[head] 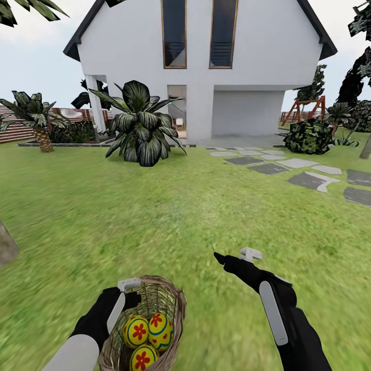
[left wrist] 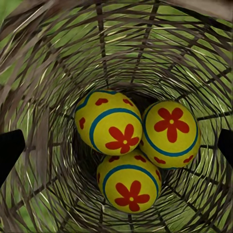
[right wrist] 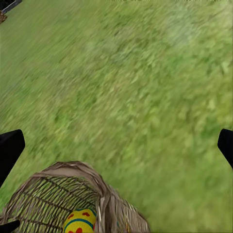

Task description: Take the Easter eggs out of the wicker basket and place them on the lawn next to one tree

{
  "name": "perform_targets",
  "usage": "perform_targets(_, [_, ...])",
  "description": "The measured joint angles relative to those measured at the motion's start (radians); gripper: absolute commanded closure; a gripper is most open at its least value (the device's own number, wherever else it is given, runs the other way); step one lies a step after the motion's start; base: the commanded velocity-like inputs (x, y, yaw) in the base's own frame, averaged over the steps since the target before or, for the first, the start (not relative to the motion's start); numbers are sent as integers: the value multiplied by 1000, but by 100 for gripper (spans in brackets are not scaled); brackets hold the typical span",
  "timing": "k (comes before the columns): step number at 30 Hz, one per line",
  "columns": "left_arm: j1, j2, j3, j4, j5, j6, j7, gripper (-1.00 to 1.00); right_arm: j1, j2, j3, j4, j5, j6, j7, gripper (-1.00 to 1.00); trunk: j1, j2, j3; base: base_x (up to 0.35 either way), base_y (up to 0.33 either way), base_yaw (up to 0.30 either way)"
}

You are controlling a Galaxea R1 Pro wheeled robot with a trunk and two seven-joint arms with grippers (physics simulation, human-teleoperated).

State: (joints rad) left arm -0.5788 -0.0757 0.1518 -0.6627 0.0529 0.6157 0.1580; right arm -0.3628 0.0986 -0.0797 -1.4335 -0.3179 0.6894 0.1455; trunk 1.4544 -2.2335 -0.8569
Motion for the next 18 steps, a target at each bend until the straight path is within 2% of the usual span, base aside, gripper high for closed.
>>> perform_targets(9, [0, -1, 0, 0, 1, -2, 0, -100, 0, 0, 0, 0, 0, 0, 0, -100, 0, 0, 0, 5, 0, 0])
perform_targets(18, [1, 0, 1, 0, 1, -4, 2, -100, 0, 0, 3, 0, 0, -2, 0, -100, 34, -63, -28, 0, 0, 0])
